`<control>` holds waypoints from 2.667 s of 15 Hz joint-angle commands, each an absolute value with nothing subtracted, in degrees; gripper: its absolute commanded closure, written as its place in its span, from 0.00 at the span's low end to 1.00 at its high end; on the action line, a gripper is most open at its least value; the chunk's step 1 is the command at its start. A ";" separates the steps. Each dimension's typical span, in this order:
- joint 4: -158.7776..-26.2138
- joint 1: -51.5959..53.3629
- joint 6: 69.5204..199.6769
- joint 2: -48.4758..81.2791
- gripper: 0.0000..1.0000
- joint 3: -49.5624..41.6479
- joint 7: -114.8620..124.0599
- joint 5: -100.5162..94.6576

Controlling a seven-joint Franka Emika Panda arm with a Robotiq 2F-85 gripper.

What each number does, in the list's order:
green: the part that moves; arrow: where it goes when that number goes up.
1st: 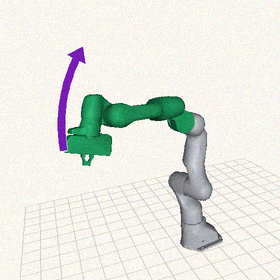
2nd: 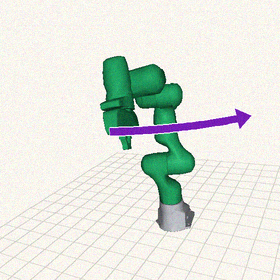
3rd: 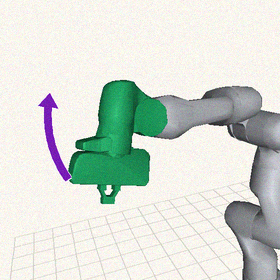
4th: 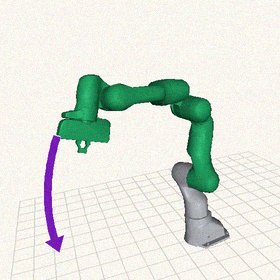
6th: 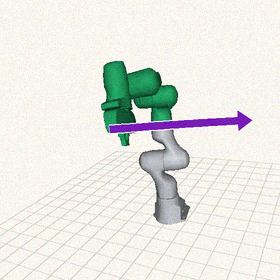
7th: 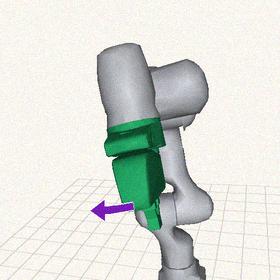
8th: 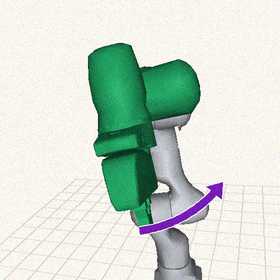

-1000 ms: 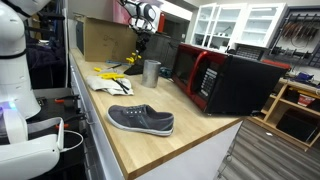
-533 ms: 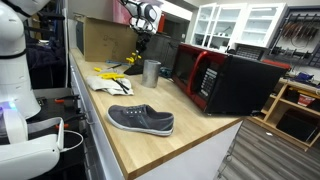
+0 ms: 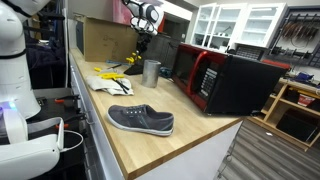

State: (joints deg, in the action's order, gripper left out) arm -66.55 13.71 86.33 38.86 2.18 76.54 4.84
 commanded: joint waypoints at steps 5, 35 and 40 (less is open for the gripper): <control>-68.25 13.65 86.05 38.16 0.96 2.28 76.20 5.59; -71.79 14.72 89.34 36.02 0.96 1.77 76.58 3.36; -73.02 14.88 91.88 35.21 0.96 2.00 76.17 3.37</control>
State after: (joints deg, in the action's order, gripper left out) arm -69.29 14.50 87.67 37.36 1.92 76.63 3.56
